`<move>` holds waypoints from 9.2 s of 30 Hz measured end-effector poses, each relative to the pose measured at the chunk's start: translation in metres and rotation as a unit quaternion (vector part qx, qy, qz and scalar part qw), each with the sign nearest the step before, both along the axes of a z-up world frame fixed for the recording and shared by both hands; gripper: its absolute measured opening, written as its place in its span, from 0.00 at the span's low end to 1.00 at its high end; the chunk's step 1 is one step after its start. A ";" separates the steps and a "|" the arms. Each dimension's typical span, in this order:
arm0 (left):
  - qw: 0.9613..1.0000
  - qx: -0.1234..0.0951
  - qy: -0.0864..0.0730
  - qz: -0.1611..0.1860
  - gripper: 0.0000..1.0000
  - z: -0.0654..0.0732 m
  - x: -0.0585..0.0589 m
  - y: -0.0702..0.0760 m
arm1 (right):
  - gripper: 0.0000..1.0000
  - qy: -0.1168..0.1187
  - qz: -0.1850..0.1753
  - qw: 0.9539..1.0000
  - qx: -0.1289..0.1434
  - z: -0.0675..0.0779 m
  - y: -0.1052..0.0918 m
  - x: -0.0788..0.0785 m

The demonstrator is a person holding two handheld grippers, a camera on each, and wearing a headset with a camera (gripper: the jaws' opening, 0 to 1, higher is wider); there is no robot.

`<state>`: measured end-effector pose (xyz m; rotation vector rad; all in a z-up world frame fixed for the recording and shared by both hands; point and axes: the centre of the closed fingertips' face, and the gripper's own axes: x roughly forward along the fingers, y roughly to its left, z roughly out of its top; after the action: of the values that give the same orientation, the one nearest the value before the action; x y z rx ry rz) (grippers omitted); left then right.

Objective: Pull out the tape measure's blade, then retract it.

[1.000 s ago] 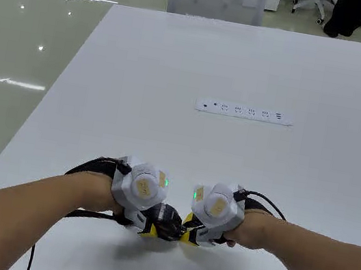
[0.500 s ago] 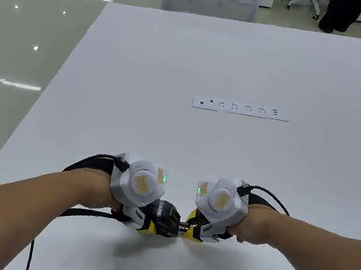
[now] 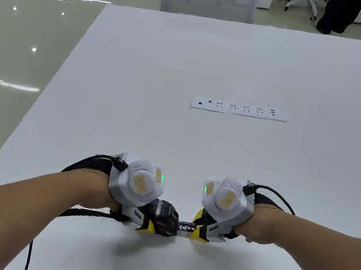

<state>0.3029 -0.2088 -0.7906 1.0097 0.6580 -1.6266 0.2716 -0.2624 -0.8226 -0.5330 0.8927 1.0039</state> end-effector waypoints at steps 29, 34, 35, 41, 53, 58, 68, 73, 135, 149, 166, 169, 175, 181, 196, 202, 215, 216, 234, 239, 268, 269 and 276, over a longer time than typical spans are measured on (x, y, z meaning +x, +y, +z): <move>1.000 0.001 0.005 0.006 0.32 0.001 0.001 0.000 | 0.12 0.006 -0.017 1.000 -0.004 0.003 -0.029 -0.011; 1.000 0.001 0.006 0.006 0.32 0.001 0.001 0.000 | 0.12 0.007 -0.019 1.000 -0.006 0.004 -0.034 -0.013; 1.000 0.001 0.006 0.006 0.32 0.001 0.000 0.000 | 0.12 0.007 -0.020 1.000 -0.006 0.004 -0.035 -0.014; 1.000 0.001 0.005 0.006 0.32 0.001 0.000 -0.001 | 0.12 0.008 -0.025 1.000 -0.006 0.003 -0.041 -0.017; 1.000 0.002 0.006 0.007 0.32 0.001 -0.001 -0.001 | 0.12 0.007 -0.027 1.000 -0.008 0.004 -0.053 -0.023; 1.000 0.001 0.006 0.008 0.32 0.001 -0.001 -0.001 | 0.12 0.009 -0.032 0.999 -0.010 0.002 -0.060 -0.025; 1.000 -0.003 0.003 0.011 0.32 0.001 0.000 -0.001 | 0.12 0.009 -0.038 0.999 -0.012 0.002 -0.075 -0.029; 1.000 -0.003 0.002 0.012 0.32 0.001 0.000 -0.001 | 0.12 0.011 -0.042 0.999 -0.013 0.002 -0.080 -0.031; 1.000 -0.003 0.001 0.008 0.32 0.001 0.000 -0.001 | 0.12 0.013 -0.066 0.998 -0.021 0.004 -0.124 -0.054; 1.000 -0.002 0.000 0.008 0.32 0.000 0.000 -0.001 | 0.12 0.016 -0.072 0.997 -0.024 0.004 -0.137 -0.058; 1.000 -0.002 0.001 0.009 0.32 0.001 0.000 -0.001 | 0.11 0.018 -0.077 0.996 -0.031 0.005 -0.148 -0.063; 1.000 -0.002 0.001 0.009 0.32 0.001 -0.001 -0.001 | 0.11 0.019 -0.079 0.996 -0.031 0.005 -0.151 -0.064; 1.000 -0.003 0.001 0.010 0.32 0.001 -0.001 -0.001 | 0.11 0.017 -0.078 0.996 -0.033 0.005 -0.154 -0.065; 1.000 -0.003 0.001 0.010 0.32 0.001 -0.001 0.000 | 0.11 0.017 -0.078 0.996 -0.035 0.005 -0.158 -0.068; 1.000 -0.005 0.001 0.011 0.32 0.001 -0.001 0.000 | 0.11 0.019 -0.085 0.996 -0.037 0.005 -0.167 -0.071; 1.000 -0.004 0.001 0.012 0.32 0.001 -0.001 0.000 | 0.11 0.019 -0.086 0.995 -0.038 0.005 -0.172 -0.073; 1.000 -0.004 0.001 0.012 0.32 0.001 0.000 -0.001 | 0.11 0.021 -0.089 0.995 -0.042 0.004 -0.179 -0.076; 1.000 -0.004 0.001 0.012 0.32 0.001 0.000 -0.001 | 0.11 0.021 -0.088 0.995 -0.043 0.004 -0.179 -0.076; 1.000 -0.006 0.001 0.011 0.32 0.000 0.000 -0.002 | 0.12 0.026 -0.093 0.994 -0.042 0.004 -0.181 -0.077; 1.000 -0.009 0.003 0.014 0.32 0.000 0.000 -0.003 | 0.12 0.030 -0.087 0.995 -0.045 0.005 -0.180 -0.077; 1.000 -0.022 0.001 0.006 0.34 0.002 0.002 -0.006 | 0.14 0.040 -0.081 0.993 -0.074 0.002 -0.182 -0.077; 1.000 -0.024 0.001 0.009 0.34 0.002 0.001 -0.005 | 0.14 0.040 -0.083 0.993 -0.076 0.002 -0.182 -0.077; 0.998 -0.032 0.007 0.048 0.36 0.008 0.009 0.006 | 0.15 0.036 -0.132 0.988 -0.071 0.003 -0.184 -0.076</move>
<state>0.3119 -0.2029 -0.7823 0.9073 0.6501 -1.5625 0.1951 -0.4461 -0.8194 -0.4855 1.0738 0.7270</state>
